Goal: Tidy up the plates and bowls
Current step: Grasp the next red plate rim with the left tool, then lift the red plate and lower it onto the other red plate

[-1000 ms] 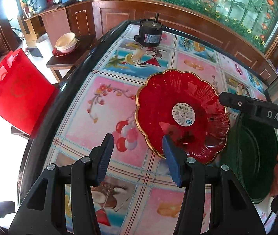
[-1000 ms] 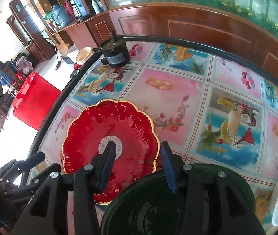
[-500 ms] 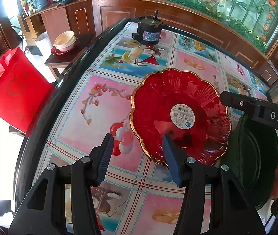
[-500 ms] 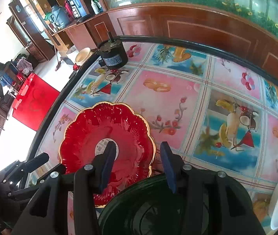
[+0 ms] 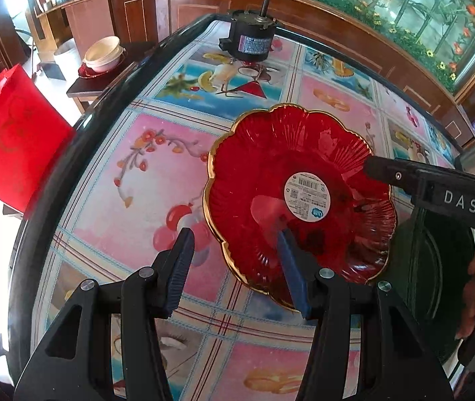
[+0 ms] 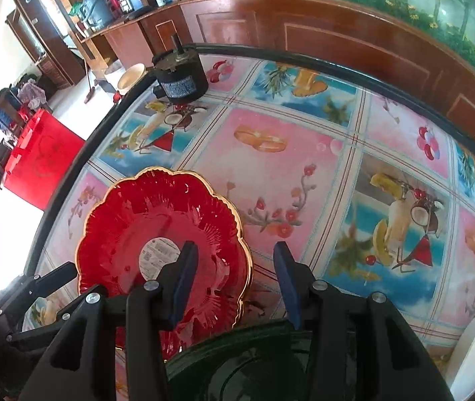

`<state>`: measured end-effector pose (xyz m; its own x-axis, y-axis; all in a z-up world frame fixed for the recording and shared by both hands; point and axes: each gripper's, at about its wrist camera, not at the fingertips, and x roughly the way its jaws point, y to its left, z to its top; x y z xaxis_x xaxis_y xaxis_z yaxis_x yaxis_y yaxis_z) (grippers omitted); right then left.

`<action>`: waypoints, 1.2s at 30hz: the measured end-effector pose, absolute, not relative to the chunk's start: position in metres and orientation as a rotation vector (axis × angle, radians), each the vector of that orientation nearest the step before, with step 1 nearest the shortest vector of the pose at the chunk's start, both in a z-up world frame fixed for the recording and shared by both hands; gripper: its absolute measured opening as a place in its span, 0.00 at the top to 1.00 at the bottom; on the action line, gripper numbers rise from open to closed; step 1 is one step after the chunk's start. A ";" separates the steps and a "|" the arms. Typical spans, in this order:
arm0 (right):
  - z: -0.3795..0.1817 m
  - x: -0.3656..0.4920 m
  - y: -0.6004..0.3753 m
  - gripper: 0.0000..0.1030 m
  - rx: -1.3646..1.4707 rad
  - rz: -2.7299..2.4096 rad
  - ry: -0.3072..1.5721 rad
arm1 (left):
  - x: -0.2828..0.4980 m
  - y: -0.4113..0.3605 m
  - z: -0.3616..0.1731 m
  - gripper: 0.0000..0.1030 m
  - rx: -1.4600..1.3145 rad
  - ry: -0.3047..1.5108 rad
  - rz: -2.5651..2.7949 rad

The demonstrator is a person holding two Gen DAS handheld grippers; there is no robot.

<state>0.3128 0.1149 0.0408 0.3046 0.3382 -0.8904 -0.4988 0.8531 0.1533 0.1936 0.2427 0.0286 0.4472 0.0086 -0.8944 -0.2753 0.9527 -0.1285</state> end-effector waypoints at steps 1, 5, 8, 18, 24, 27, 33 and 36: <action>0.039 0.314 0.116 0.54 -0.170 0.560 1.142 | 0.194 0.242 0.029 0.49 -0.260 1.091 0.182; 0.035 0.316 0.119 0.55 -0.193 0.563 1.155 | 0.200 0.243 0.027 0.49 -0.277 1.093 0.169; 0.032 0.318 0.120 0.60 -0.200 0.565 1.164 | 0.205 0.246 0.022 0.49 -0.289 1.110 0.159; 0.029 0.315 0.125 0.86 -0.224 0.588 1.174 | 0.206 0.265 0.018 0.77 -0.304 1.112 0.144; 0.036 0.302 0.131 0.86 -0.194 0.620 1.149 | 0.195 0.282 0.033 0.81 -0.322 1.079 0.165; 0.041 0.296 0.136 0.86 -0.182 0.636 1.149 | 0.190 0.289 0.041 0.81 -0.327 1.074 0.174; 0.052 0.281 0.149 0.86 -0.185 0.654 1.140 | 0.174 0.302 0.054 0.82 -0.343 1.067 0.177; 0.058 0.271 0.152 0.86 -0.190 0.665 1.133 | 0.161 0.304 0.062 0.82 -0.345 1.057 0.168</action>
<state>0.2715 0.1516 0.0585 0.2563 0.3935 -0.8829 -0.5793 0.7937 0.1856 0.1606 0.3042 0.0617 0.4848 -0.0290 -0.8741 -0.2985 0.9339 -0.1966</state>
